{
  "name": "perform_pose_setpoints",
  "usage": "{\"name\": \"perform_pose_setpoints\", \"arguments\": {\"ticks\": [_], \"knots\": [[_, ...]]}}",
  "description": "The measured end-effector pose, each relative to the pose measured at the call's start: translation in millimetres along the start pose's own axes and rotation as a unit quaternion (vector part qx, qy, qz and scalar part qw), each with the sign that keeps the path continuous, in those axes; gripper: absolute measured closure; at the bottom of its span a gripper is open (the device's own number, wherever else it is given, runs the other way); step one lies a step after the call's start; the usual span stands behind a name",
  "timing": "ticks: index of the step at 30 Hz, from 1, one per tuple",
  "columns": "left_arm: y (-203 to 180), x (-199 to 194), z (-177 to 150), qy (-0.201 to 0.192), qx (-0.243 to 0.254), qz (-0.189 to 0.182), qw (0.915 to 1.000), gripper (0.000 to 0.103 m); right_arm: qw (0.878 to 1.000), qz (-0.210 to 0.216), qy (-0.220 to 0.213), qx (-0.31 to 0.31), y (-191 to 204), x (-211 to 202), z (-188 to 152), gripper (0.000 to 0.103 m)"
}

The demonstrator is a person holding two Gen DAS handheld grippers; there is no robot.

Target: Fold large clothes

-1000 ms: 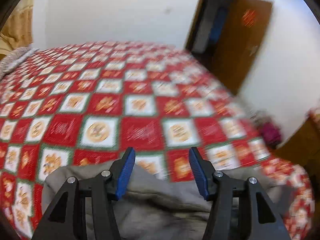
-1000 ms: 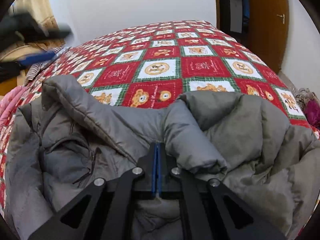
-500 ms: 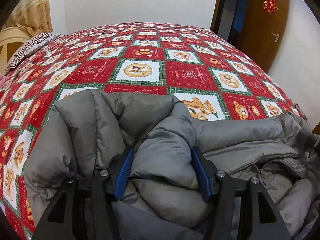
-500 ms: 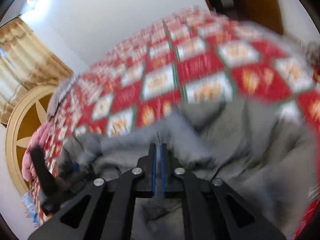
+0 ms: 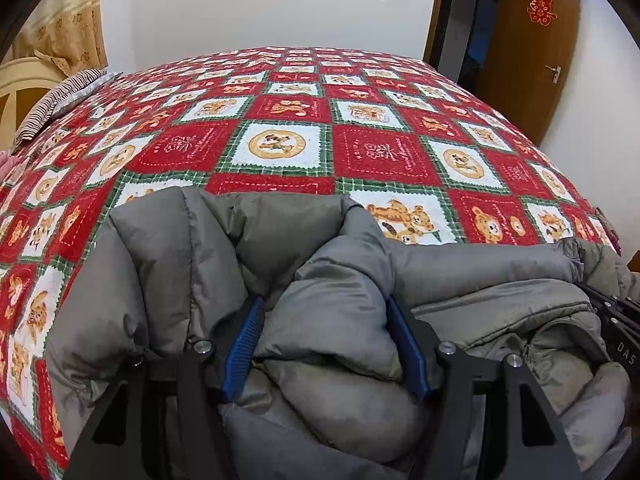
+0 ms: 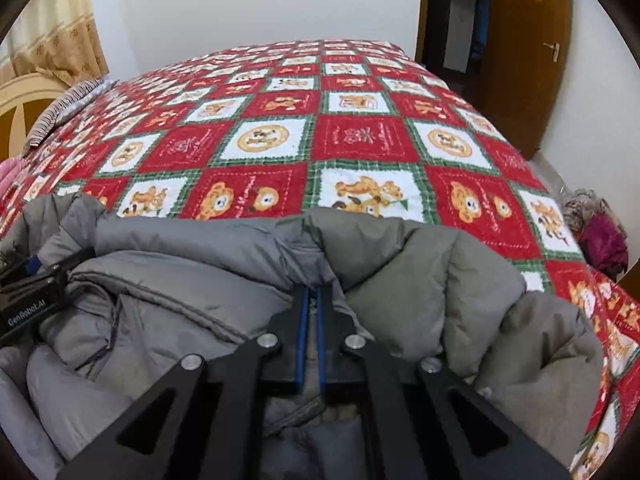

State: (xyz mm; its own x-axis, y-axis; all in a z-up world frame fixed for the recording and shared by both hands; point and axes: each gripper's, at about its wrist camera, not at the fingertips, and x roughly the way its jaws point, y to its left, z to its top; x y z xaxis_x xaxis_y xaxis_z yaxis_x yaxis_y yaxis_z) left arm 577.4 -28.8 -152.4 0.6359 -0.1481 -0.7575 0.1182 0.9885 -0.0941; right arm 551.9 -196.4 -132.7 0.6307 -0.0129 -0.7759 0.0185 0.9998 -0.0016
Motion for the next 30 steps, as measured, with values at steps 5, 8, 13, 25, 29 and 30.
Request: {"name": "perform_pose_setpoints", "arguments": {"ticks": [5,8,13,25,29,30], "knots": [[9,-19,7,0.028,-0.001,-0.022,0.9994,0.039,0.999,0.019,-0.040,-0.008,-2,-39,12,0.093],[21,-52,18,0.005,-0.017,-0.023,0.9996,0.032,0.996,0.024,-0.088,-0.017,0,-75,25,0.090],[22,-73,57,-0.046,-0.023,-0.012,0.9986,0.026,0.993,0.098,-0.063,-0.017,30,-66,49,0.086],[20,6,14,0.001,0.010,0.123,0.9923,0.024,0.976,0.206,0.056,0.033,63,29,8,0.102],[30,5,17,0.007,-0.010,0.100,0.9949,0.022,0.976,0.206,0.062,0.029,64,10,17,0.097],[31,3,18,0.009,-0.015,0.089,0.9958,0.022,0.970,0.232,0.046,0.050,56,-3,20,0.088]]}}
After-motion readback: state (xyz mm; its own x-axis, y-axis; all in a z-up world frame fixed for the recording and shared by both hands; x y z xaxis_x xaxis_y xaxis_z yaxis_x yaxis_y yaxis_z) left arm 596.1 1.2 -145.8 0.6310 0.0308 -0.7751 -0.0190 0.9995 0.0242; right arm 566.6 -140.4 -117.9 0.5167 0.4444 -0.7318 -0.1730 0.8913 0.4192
